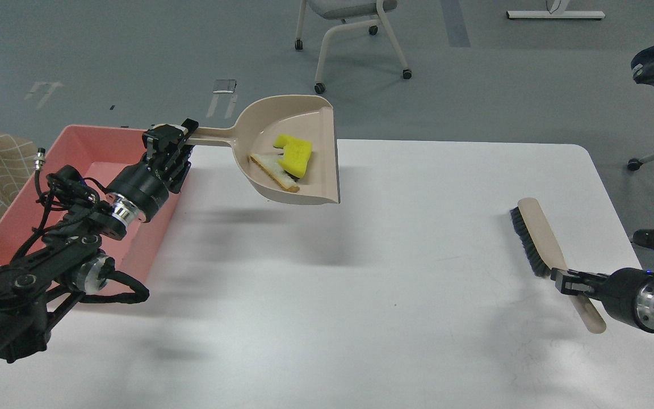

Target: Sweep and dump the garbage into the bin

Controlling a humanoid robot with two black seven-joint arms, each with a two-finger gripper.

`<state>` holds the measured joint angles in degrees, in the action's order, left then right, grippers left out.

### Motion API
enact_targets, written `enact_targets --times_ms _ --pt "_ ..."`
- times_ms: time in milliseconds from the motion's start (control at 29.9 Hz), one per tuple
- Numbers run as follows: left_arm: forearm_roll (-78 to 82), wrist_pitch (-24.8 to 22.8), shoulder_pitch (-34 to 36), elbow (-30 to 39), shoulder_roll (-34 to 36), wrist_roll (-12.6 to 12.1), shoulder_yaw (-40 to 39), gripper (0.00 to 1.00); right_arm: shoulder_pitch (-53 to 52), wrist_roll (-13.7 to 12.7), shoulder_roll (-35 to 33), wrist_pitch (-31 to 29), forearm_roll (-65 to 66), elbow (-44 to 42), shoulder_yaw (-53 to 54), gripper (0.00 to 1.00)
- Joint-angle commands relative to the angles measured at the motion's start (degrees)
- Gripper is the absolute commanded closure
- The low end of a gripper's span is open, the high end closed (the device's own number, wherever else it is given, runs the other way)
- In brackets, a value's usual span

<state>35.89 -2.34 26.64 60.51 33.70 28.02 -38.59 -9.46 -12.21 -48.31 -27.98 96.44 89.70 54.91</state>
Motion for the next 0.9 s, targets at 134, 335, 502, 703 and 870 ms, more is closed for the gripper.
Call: enact_targets --times_ms 134,335,502,703,870 --pt "-0.6 -0.2 0.1 0.8 2.5 0.0 -0.7 0.93 0.0 -0.2 -0.2 0.0 -5.9 0.7 2.9 0.0" --pt "-0.9 -1.3 -0.1 1.5 3.7 0.0 -2.9 0.93 -0.3 -0.1 -1.5 0.0 -7.1 0.9 5.6 0.0" --pt "-2.1 -3.5 -0.9 1.5 6.6 0.0 -6.3 0.93 -1.7 -0.1 -0.5 0.0 -9.5 0.0 12.8 0.0" --pt "-6.0 -3.8 -2.4 1.4 9.0 0.0 -6.9 0.93 -11.1 0.1 11.3 0.0 -10.3 -6.4 18.4 0.0" --pt "-8.1 -4.0 -5.4 1.4 13.5 0.0 -7.0 0.93 -18.6 0.6 21.6 0.0 -11.3 -14.5 24.5 0.0"
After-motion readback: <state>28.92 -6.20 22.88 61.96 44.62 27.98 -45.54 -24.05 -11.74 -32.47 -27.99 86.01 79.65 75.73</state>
